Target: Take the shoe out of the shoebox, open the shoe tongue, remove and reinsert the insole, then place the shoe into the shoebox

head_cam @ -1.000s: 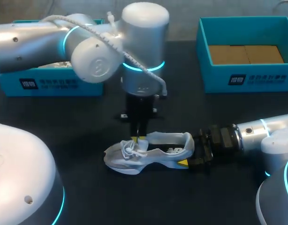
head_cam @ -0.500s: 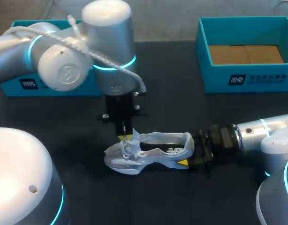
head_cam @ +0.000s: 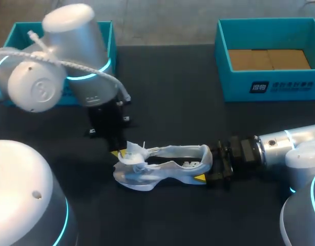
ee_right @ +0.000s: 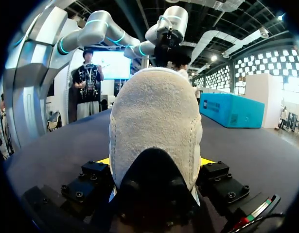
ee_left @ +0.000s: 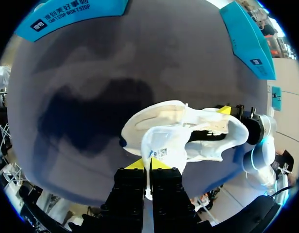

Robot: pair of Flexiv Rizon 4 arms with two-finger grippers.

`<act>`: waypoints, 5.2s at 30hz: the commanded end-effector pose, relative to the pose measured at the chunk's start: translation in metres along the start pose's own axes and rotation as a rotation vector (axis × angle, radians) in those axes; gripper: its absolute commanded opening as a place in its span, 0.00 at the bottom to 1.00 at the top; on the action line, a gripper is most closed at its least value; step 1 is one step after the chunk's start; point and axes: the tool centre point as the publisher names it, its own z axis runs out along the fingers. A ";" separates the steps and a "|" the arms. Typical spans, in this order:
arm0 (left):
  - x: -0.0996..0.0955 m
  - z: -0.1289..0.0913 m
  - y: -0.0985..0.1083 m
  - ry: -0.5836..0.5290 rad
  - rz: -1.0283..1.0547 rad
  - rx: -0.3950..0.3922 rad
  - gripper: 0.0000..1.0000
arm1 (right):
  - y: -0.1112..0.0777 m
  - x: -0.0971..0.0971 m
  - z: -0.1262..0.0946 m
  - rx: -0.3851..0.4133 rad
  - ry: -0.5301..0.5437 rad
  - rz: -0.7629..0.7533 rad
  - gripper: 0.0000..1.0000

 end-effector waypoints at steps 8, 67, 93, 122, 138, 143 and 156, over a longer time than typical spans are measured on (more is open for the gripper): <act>-0.025 0.022 -0.006 0.203 -0.007 -0.026 0.00 | -0.001 0.001 0.000 0.003 -0.002 0.000 0.00; 0.036 -0.091 0.037 0.027 1.107 -0.053 0.00 | -0.001 0.001 0.000 0.003 -0.002 0.000 0.00; 0.073 -0.098 0.048 0.027 1.303 -0.114 0.00 | -0.001 0.001 0.000 0.003 -0.002 0.000 0.00; 0.144 -0.044 0.020 -0.035 1.733 -0.075 0.00 | -0.001 0.001 0.000 0.003 -0.002 0.000 0.00; 0.155 -0.008 0.008 -0.059 1.746 -0.096 0.00 | -0.001 0.001 0.000 0.003 -0.002 0.000 0.00; 0.155 -0.008 0.008 -0.059 1.746 -0.096 0.00 | -0.001 0.001 0.000 0.003 -0.002 0.000 0.00; 0.159 0.008 0.006 -0.081 1.798 -0.117 0.00 | -0.001 0.001 0.000 0.003 -0.002 0.000 0.00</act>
